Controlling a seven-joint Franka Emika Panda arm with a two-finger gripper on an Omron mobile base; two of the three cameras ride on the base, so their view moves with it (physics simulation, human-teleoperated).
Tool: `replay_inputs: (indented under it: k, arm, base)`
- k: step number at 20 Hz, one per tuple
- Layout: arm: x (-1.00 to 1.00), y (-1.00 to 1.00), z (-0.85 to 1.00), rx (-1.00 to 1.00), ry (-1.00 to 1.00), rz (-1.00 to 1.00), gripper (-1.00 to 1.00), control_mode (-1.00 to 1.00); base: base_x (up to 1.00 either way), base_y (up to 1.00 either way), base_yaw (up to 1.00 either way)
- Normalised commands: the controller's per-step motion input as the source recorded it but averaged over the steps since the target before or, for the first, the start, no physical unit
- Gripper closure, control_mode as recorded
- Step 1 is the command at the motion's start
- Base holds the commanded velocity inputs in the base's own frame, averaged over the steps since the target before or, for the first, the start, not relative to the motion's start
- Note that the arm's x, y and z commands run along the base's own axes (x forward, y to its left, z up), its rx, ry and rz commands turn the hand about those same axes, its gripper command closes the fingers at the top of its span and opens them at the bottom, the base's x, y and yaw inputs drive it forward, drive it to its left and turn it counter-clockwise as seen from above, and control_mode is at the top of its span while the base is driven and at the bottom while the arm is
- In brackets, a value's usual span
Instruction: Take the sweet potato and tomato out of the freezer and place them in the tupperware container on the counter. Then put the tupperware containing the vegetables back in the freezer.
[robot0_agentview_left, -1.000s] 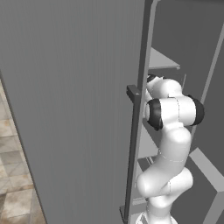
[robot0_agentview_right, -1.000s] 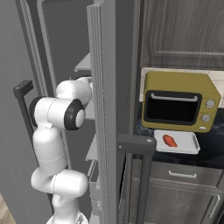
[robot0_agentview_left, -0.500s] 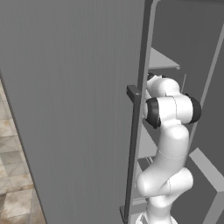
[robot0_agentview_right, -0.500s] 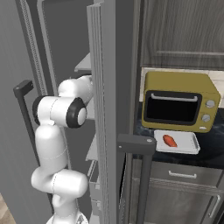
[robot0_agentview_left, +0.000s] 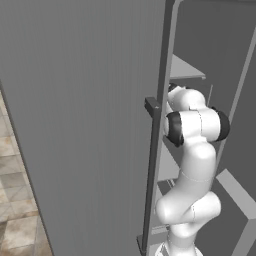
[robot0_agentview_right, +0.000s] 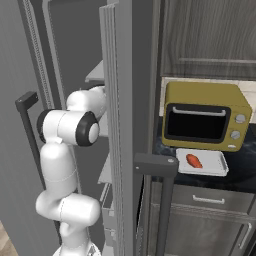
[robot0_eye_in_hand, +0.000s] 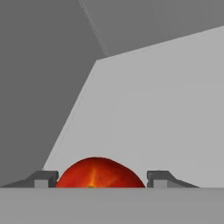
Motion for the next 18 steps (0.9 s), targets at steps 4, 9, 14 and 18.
replay_inputs:
  k: [4,9,14,18]
  arm:
    - [-0.21,0.13,-0.04,-0.02,-0.11,0.00,1.00,-1.00]
    - [-0.21,0.07,0.00,-0.01,-0.12,0.00,1.00,-1.00]
    - [-0.32,0.00,0.00,0.00,-0.10,0.00,1.00,-1.00]
    - [-0.46,0.00,0.01,-0.01,-0.10,0.00,1.00,-1.00]
  base:
    - [0.00,0.00,0.00]
    - [0.00,0.00,0.00]
    - [0.00,0.00,0.00]
    - [0.00,0.00,0.00]
